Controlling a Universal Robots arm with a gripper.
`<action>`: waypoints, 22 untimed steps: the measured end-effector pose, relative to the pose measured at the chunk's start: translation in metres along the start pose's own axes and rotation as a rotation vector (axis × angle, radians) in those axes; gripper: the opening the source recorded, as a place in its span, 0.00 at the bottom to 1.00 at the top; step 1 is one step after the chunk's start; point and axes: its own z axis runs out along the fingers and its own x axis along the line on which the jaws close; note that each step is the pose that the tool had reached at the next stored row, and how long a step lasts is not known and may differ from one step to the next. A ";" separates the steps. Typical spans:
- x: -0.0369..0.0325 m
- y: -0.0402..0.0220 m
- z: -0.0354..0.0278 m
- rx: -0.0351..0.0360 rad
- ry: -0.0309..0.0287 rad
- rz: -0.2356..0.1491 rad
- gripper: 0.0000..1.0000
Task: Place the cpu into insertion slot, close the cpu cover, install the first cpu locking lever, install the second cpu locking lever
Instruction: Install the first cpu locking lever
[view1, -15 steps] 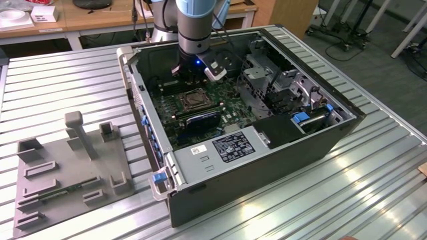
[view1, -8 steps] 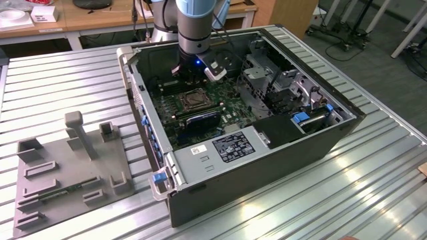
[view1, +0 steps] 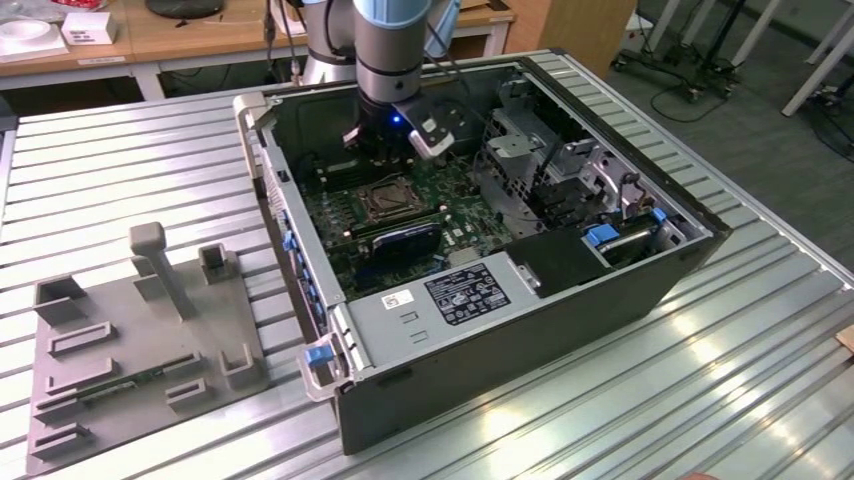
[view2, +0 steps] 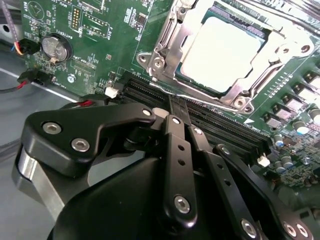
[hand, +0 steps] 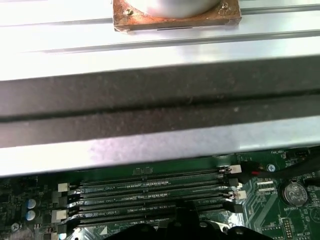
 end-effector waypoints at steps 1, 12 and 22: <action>0.0000 0.0002 -0.0009 0.0001 0.0001 0.000 0.11; 0.0002 -0.0005 0.0020 -0.0018 -0.0052 -0.001 0.11; 0.0005 -0.0012 0.0049 0.0023 -0.0102 0.012 0.11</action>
